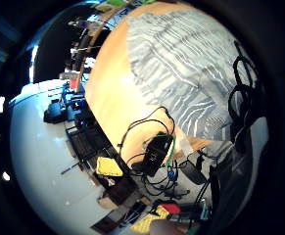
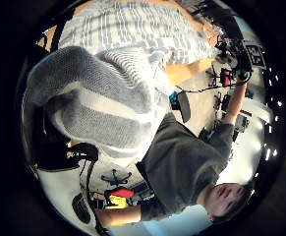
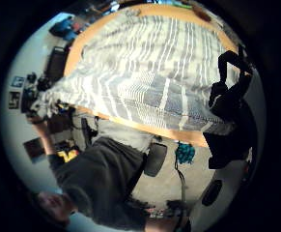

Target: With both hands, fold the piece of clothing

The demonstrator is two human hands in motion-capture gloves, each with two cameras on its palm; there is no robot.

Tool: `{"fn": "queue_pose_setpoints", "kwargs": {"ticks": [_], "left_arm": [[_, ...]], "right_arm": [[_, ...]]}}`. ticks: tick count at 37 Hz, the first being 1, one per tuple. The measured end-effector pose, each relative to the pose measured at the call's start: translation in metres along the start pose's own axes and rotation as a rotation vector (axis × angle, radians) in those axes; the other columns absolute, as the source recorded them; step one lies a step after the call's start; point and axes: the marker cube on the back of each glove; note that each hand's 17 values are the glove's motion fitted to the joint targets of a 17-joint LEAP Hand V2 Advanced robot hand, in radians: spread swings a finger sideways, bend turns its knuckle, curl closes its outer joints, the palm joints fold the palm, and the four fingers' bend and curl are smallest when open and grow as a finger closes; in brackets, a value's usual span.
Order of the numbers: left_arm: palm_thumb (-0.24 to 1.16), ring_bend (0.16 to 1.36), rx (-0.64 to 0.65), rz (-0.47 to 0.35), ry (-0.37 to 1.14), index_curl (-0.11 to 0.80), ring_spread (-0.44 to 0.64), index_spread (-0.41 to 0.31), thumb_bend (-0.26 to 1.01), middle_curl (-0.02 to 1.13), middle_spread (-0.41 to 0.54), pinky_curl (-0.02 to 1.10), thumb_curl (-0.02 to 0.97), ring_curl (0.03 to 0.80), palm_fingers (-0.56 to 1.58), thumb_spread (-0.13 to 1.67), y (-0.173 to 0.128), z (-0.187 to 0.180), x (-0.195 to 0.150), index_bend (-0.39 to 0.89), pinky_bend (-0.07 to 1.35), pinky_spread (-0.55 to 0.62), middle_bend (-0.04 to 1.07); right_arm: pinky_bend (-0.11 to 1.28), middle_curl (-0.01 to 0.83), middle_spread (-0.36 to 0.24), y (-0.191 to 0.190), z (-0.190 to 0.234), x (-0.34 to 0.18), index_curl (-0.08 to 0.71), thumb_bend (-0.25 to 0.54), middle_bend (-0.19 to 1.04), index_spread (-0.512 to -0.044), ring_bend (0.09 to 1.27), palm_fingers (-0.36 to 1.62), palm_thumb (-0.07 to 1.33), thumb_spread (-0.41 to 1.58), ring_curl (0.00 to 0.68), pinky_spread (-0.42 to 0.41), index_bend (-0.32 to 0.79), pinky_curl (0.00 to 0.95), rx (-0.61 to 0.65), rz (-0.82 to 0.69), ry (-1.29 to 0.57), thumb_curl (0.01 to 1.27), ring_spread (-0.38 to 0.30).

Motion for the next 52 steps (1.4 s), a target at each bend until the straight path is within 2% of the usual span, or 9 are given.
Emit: {"fn": "queue_pose_setpoints", "kwargs": {"ticks": [7, 15, 19, 23, 27, 31, 37, 45, 52], "left_arm": [[0.82, 0.57, 0.159, -0.241, -0.136, 0.392, -0.35, -0.263, 0.15, 0.51, -0.289, 0.42, 0.456, 0.417, 1.23, 1.1, -0.094, -0.036, -0.035, 0.16, 0.75, -0.46, 0.29], [0.84, 0.58, 0.229, -0.373, -0.169, 0.403, -0.35, -0.261, 0.11, 0.53, -0.29, 0.43, 0.501, 0.431, 1.22, 1.05, -0.191, -0.034, -0.053, 0.15, 0.74, -0.45, 0.29], [0.86, 0.58, 0.237, -0.374, -0.107, 0.407, -0.35, -0.262, 0.09, 0.53, -0.292, 0.42, 0.523, 0.438, 1.21, 1.03, -0.192, -0.037, -0.033, 0.15, 0.71, -0.44, 0.3], [0.87, 0.57, 0.26, -0.412, -0.105, 0.411, -0.35, -0.261, 0.07, 0.54, -0.294, 0.42, 0.542, 0.442, 1.19, 1.02, -0.22, -0.014, -0.039, 0.15, 0.68, -0.43, 0.3], [0.87, 0.57, 0.264, -0.473, -0.124, 0.407, -0.34, -0.254, 0.05, 0.55, -0.294, 0.41, 0.556, 0.446, 1.15, 1.01, -0.228, 0.0, -0.051, 0.13, 0.64, -0.42, 0.31], [0.75, 0.56, 0.305, -0.538, -0.124, 0.362, -0.33, -0.221, -0.01, 0.54, -0.28, 0.41, 0.504, 0.442, 1.01, 1.14, -0.219, -0.007, -0.061, 0.05, 0.62, -0.4, 0.27], [0.58, 0.55, 0.497, -0.602, -0.164, 0.324, -0.27, -0.173, -0.04, 0.51, -0.209, 0.42, 0.405, 0.448, 0.78, 1.26, -0.211, -0.039, -0.078, 0.07, 0.63, -0.34, 0.13], [0.42, 0.56, 0.358, -0.498, -0.085, 0.29, -0.22, -0.14, -0.04, 0.43, -0.15, 0.41, 0.316, 0.423, 0.73, 1.33, -0.171, -0.041, -0.043, 0.09, 0.65, -0.31, 0.11], [0.33, 0.57, 0.351, -0.403, -0.101, 0.281, -0.18, -0.125, -0.03, 0.38, -0.101, 0.41, 0.271, 0.424, 0.66, 1.33, -0.213, 0.004, -0.047, 0.11, 0.67, -0.29, 0.1]], "right_arm": [[0.63, 0.478, -0.165, -0.067, -0.023, 0.03, 0.4, -0.012, 0.39, -0.25, 0.72, 1.36, 1.11, 0.91, 0.45, -0.331, 0.18, 0.408, 0.014, 0.147, 0.032, 0.36, -0.229], [0.65, 0.483, -0.166, -0.138, 0.003, 0.05, 0.413, -0.016, 0.39, -0.25, 0.72, 1.36, 1.11, 0.9, 0.456, -0.328, 0.18, 0.417, -0.032, 0.257, 0.048, 0.35, -0.225], [0.64, 0.485, -0.166, -0.14, 0.004, 0.04, 0.418, -0.015, 0.4, -0.251, 0.73, 1.35, 1.11, 0.91, 0.459, -0.324, 0.18, 0.42, -0.057, 0.297, 0.025, 0.35, -0.225], [0.64, 0.489, -0.167, -0.129, 0.009, 0.029, 0.422, -0.011, 0.41, -0.252, 0.72, 1.34, 1.12, 0.91, 0.46, -0.32, 0.17, 0.421, -0.096, 0.351, -0.016, 0.35, -0.226], [0.63, 0.495, -0.169, -0.145, 0.016, 0.039, 0.416, -0.012, 0.43, -0.257, 0.72, 1.31, 1.12, 0.93, 0.463, -0.317, 0.15, 0.421, 0.088, 0.4, -0.001, 0.35, -0.229], [0.62, 0.493, -0.168, -0.147, 0.012, 0.054, 0.388, -0.016, 0.42, -0.265, 0.72, 1.2, 1.11, 0.96, 0.463, -0.305, 0.1, 0.416, 0.259, 0.476, 0.067, 0.34, -0.229], [0.62, 0.481, -0.172, -0.135, -0.003, 0.064, 0.347, 0.004, 0.38, -0.281, 0.7, 1.16, 1.14, 1.02, 0.456, -0.294, 0.08, 0.412, 0.333, 0.492, 0.099, 0.35, -0.226], [0.61, 0.47, -0.172, -0.147, 0.028, 0.093, 0.311, -0.03, 0.34, -0.285, 0.66, 1.13, 1.1, 1.07, 0.443, -0.283, 0.09, 0.408, 0.235, 0.465, 0.077, 0.34, -0.223], [0.6, 0.461, -0.163, -0.12, 0.029, 0.091, 0.283, -0.031, 0.3, -0.287, 0.63, 1.11, 1.0, 1.13, 0.436, -0.268, 0.08, 0.405, 0.157, 0.45, 0.05, 0.32, -0.215]]}}
